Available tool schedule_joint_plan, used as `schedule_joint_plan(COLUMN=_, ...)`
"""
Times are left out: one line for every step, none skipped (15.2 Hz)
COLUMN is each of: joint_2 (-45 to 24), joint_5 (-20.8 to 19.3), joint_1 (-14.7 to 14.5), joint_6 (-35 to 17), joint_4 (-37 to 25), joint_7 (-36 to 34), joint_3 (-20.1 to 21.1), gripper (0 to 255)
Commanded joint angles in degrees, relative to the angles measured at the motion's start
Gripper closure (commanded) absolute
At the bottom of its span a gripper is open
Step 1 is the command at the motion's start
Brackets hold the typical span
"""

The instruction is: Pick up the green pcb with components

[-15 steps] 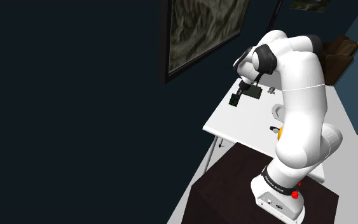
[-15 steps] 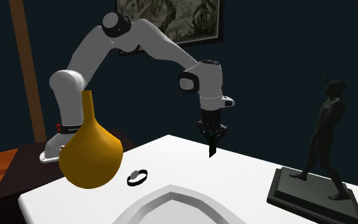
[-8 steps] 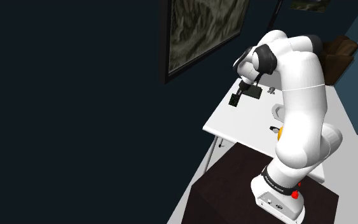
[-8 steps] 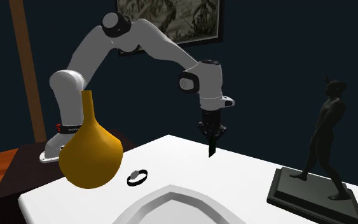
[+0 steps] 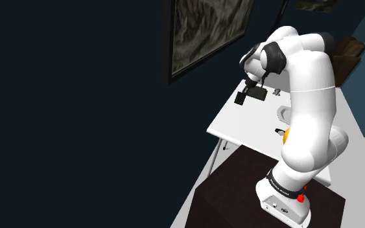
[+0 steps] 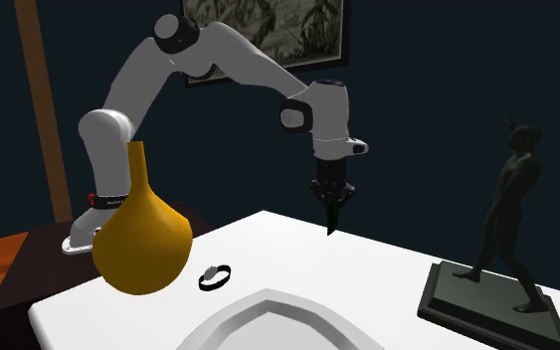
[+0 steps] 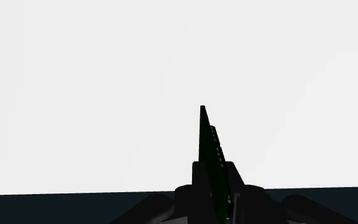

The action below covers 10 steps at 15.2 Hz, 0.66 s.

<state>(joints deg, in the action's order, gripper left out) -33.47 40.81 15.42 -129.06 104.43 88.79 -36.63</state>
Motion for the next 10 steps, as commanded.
schedule_joint_plan(joint_2=1.0, joint_5=-0.9, joint_1=-0.4, joint_6=0.8, joint_4=0.0, joint_7=-0.6, joint_3=-0.6, gripper=255)
schedule_joint_plan(joint_2=1.5, joint_5=-1.3, joint_1=-0.6, joint_6=1.2, joint_4=0.0, joint_7=-1.0, joint_3=-0.9, gripper=255)
schedule_joint_plan(joint_2=1.9, joint_5=-1.7, joint_1=-0.8, joint_6=1.7, joint_4=-0.1, joint_7=-1.3, joint_3=-1.2, gripper=255)
schedule_joint_plan(joint_2=2.4, joint_5=-2.2, joint_1=-1.0, joint_6=2.1, joint_4=-0.2, joint_7=-1.7, joint_3=-1.5, gripper=255)
schedule_joint_plan(joint_2=2.9, joint_5=-2.6, joint_1=-1.2, joint_6=2.6, joint_4=-0.3, joint_7=-2.0, joint_3=-1.8, gripper=255)
schedule_joint_plan(joint_2=3.3, joint_5=-3.0, joint_1=-1.4, joint_6=3.0, joint_4=-0.4, joint_7=-2.4, joint_3=-2.1, gripper=255)
schedule_joint_plan(joint_2=3.8, joint_5=-3.5, joint_1=-1.6, joint_6=3.5, joint_4=-0.6, joint_7=-2.7, joint_3=-2.3, gripper=255)
schedule_joint_plan(joint_2=4.2, joint_5=-3.9, joint_1=-1.8, joint_6=4.0, joint_4=-0.7, joint_7=-3.0, joint_3=-2.6, gripper=255)
schedule_joint_plan(joint_2=4.3, joint_5=-4.0, joint_1=-1.8, joint_6=4.0, joint_4=-0.7, joint_7=-3.1, joint_3=-2.6, gripper=255)
schedule_joint_plan(joint_2=4.3, joint_5=-4.0, joint_1=-1.8, joint_6=4.0, joint_4=-0.7, joint_7=-3.1, joint_3=-2.6, gripper=255)
